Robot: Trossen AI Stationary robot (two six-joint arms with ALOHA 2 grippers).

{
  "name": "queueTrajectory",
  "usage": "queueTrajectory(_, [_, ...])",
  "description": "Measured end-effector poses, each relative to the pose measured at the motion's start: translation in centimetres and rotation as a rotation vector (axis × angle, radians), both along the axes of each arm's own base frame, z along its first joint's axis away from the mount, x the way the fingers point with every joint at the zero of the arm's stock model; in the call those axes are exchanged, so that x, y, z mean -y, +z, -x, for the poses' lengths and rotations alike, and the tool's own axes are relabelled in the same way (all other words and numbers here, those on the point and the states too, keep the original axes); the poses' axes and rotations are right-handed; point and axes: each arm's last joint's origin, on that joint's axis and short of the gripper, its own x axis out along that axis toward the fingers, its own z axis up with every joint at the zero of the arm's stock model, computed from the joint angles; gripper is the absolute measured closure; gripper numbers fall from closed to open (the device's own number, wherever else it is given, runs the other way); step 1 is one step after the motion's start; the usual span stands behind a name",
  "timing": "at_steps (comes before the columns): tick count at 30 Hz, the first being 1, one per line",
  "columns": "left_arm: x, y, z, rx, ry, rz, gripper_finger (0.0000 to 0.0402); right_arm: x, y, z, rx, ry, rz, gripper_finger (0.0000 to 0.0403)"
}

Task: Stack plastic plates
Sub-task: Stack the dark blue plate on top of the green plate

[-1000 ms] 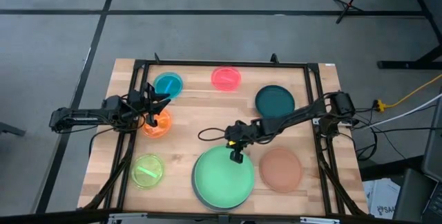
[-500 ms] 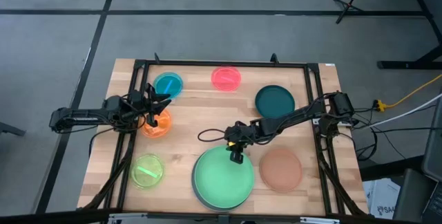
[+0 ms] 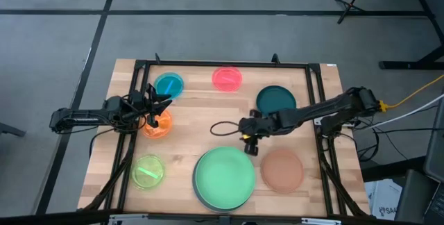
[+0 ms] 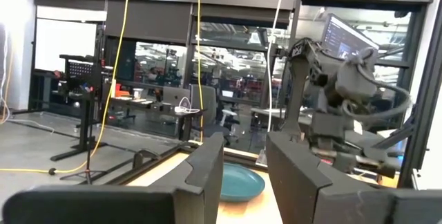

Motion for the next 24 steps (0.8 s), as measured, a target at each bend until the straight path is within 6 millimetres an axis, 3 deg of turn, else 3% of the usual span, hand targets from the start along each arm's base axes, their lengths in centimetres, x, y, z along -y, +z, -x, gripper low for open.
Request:
queueTrajectory(8, [0.0, 0.0, 0.0, 0.0, 0.0, 0.0, 0.0298, 1.1, 2.6, 2.9, -0.011, -0.095, 0.139, 0.0262])
queueTrajectory(13, [0.0, 0.0, 0.0, -0.001, -0.001, 0.0, 0.0298, 2.2, 3.4, 4.9, 0.025, -0.136, 0.14, 0.0262])
queueTrajectory(24, [0.0, 0.0, 0.0, -0.002, 0.003, 0.001, 0.0298, 8.9, 2.3, 9.6, -0.03, -0.393, 0.117, 0.0262])
